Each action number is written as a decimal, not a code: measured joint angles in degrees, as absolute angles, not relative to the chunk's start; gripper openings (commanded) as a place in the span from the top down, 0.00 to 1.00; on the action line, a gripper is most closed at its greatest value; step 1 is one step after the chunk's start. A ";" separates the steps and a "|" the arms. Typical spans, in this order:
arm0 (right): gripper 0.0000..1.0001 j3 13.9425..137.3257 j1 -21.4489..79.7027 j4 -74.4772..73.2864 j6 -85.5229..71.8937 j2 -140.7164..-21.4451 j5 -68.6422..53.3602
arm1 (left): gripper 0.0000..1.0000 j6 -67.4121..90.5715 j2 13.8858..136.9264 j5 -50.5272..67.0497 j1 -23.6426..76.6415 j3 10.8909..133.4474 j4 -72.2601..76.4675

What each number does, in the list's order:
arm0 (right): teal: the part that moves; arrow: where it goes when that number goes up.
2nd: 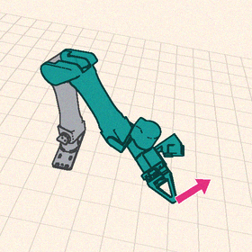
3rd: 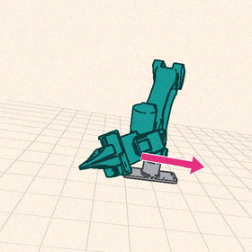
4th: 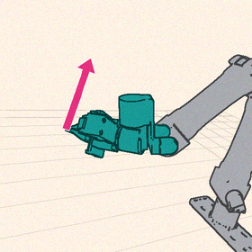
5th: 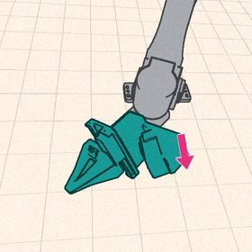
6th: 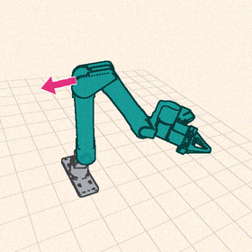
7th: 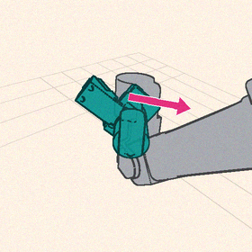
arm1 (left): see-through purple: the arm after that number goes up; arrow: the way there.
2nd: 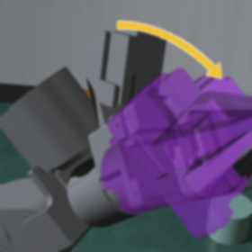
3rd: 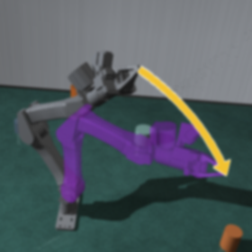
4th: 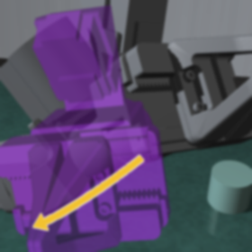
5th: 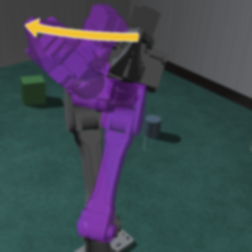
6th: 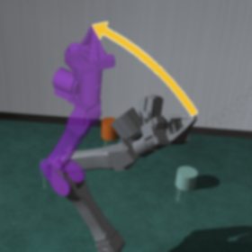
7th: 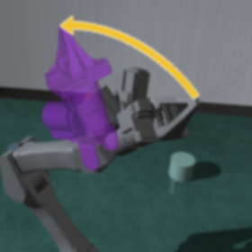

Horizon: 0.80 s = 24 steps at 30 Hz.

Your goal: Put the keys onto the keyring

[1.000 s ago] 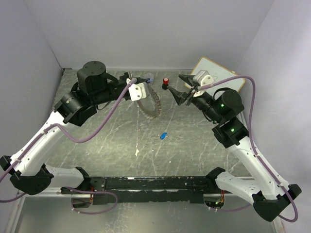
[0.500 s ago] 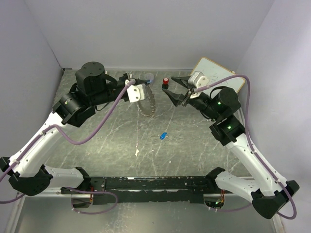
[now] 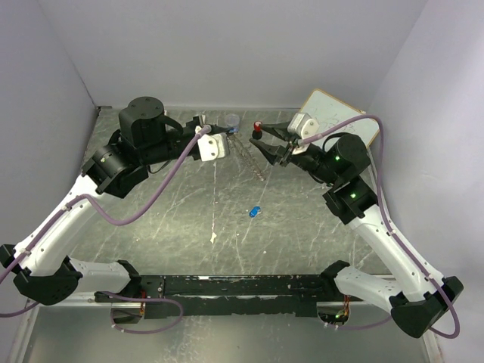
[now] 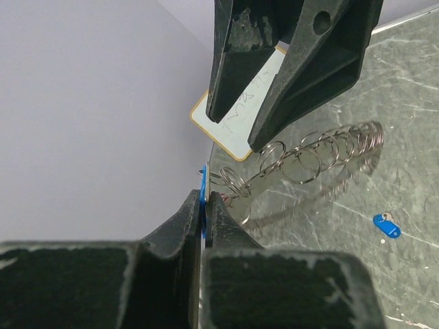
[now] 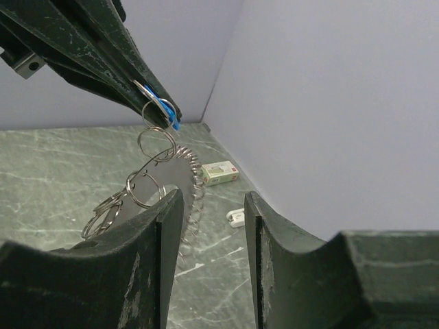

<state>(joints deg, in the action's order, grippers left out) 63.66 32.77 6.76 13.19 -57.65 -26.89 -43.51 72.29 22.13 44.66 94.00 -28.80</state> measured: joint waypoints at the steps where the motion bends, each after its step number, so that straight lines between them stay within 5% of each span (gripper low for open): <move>1: 0.60 63.66 32.77 6.83 13.19 -57.65 -27.11 | 0.93 -43.51 72.29 22.26 44.66 94.00 -28.82; 24: 0.66 66.92 32.73 6.44 15.00 -59.55 -35.29 | 0.93 -43.88 74.28 24.49 44.66 94.00 -29.67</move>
<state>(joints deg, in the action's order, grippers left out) 66.92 32.73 6.44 15.00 -59.55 -35.29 -43.88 74.28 24.49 44.66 94.00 -29.67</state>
